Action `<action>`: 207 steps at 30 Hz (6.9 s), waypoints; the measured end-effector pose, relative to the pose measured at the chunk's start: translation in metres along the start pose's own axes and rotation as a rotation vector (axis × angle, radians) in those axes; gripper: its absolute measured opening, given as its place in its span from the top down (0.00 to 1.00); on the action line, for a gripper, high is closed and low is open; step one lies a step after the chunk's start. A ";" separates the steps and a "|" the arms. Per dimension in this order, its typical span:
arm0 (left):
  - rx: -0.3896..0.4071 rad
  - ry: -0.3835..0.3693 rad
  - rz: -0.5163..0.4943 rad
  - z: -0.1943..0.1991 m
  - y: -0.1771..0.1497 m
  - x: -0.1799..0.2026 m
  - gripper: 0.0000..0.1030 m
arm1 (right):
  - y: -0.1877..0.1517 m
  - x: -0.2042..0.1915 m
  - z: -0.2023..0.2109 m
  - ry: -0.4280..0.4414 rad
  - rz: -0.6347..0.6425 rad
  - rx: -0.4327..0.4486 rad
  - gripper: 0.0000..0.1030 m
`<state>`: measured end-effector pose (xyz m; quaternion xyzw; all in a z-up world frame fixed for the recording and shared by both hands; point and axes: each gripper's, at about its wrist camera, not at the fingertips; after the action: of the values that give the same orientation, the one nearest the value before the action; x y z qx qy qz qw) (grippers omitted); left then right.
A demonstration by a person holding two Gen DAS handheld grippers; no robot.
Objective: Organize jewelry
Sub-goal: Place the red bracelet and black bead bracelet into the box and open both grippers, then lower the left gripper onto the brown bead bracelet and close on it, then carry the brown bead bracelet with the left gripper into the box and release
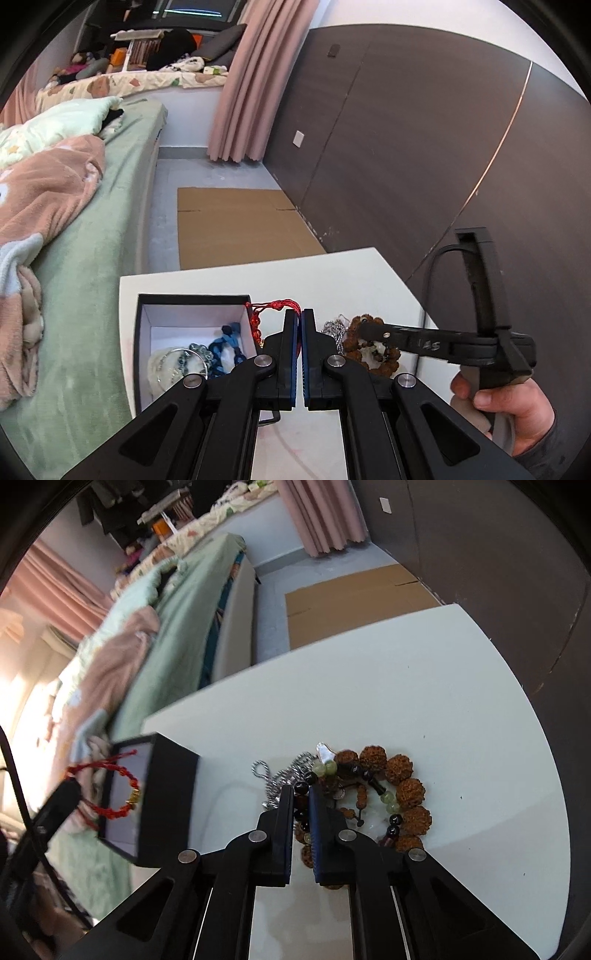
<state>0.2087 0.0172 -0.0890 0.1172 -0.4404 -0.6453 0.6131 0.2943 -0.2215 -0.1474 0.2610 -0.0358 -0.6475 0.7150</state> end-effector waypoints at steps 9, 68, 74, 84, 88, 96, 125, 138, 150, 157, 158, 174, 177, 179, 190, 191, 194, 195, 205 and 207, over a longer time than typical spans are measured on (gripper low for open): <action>0.034 0.009 0.044 0.019 0.006 -0.013 0.99 | 0.003 -0.001 0.035 0.235 -0.051 0.117 0.91; 0.064 0.053 0.166 0.020 0.015 -0.029 0.14 | -0.006 -0.005 0.041 0.258 -0.073 0.074 0.25; 0.012 0.020 0.119 -0.003 0.010 -0.003 0.24 | -0.007 0.019 0.041 0.175 -0.098 0.042 0.25; -0.074 -0.008 0.055 -0.038 -0.003 0.031 0.37 | -0.009 0.067 0.049 0.128 -0.173 0.020 0.25; -0.114 -0.017 0.022 -0.055 -0.011 0.047 0.43 | -0.009 0.078 0.055 0.118 -0.189 0.030 0.25; -0.193 -0.008 -0.021 -0.087 -0.030 0.067 0.53 | -0.009 0.093 0.063 0.099 -0.217 0.037 0.25; -0.273 0.059 -0.002 -0.146 -0.052 0.066 0.81 | -0.007 0.101 0.043 0.087 -0.247 -0.019 0.25; -0.156 -0.149 0.030 -0.100 -0.025 0.071 0.81 | -0.004 0.095 0.035 0.089 -0.259 -0.019 0.25; -0.024 -0.200 0.075 -0.043 0.004 0.051 0.81 | -0.003 0.078 0.028 0.094 -0.231 -0.027 0.25; 0.033 -0.144 0.101 -0.019 0.014 0.027 0.81 | -0.002 0.052 0.016 0.108 -0.163 -0.036 0.35; 0.038 -0.137 0.107 -0.017 0.015 0.022 0.81 | -0.002 0.047 0.014 0.113 -0.154 -0.041 0.39; 0.094 -0.087 0.161 0.018 0.019 -0.022 0.81 | -0.003 -0.004 -0.038 0.083 -0.093 -0.110 0.64; 0.101 -0.077 0.174 0.023 0.020 -0.029 0.81 | -0.004 -0.010 -0.046 0.056 -0.080 -0.123 0.66; 0.107 -0.067 0.183 0.027 0.020 -0.034 0.81 | -0.005 -0.013 -0.048 0.022 -0.065 -0.116 0.68; 0.103 -0.032 0.188 0.034 0.019 -0.046 0.81 | -0.007 -0.005 -0.040 0.036 -0.072 -0.087 0.93; 0.102 -0.028 0.193 0.034 0.019 -0.048 0.81 | -0.007 -0.005 -0.036 0.050 -0.072 -0.074 0.93; 0.096 -0.021 0.216 0.033 0.019 -0.054 0.81 | -0.004 -0.005 -0.023 0.110 -0.086 -0.032 0.94; 0.090 -0.011 0.228 0.032 0.019 -0.056 0.81 | -0.003 -0.005 -0.018 0.136 -0.089 -0.013 0.94; 0.044 0.081 0.322 0.022 0.015 -0.079 0.01 | 0.005 -0.030 0.032 0.281 -0.018 0.150 0.94; 0.081 0.087 0.324 0.030 0.015 -0.079 0.00 | 0.006 -0.036 0.042 0.293 -0.006 0.176 0.94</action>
<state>0.2154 0.1027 -0.0914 0.0969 -0.4521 -0.5140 0.7225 0.2778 -0.2009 -0.0988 0.4142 0.0132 -0.5992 0.6850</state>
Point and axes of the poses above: each gripper's, at about its wrist camera, not at the fingertips, and z roughly against the way its jaws point, x to its right, y to its top, and after that the axes turned 5 degrees about -y, right-handed
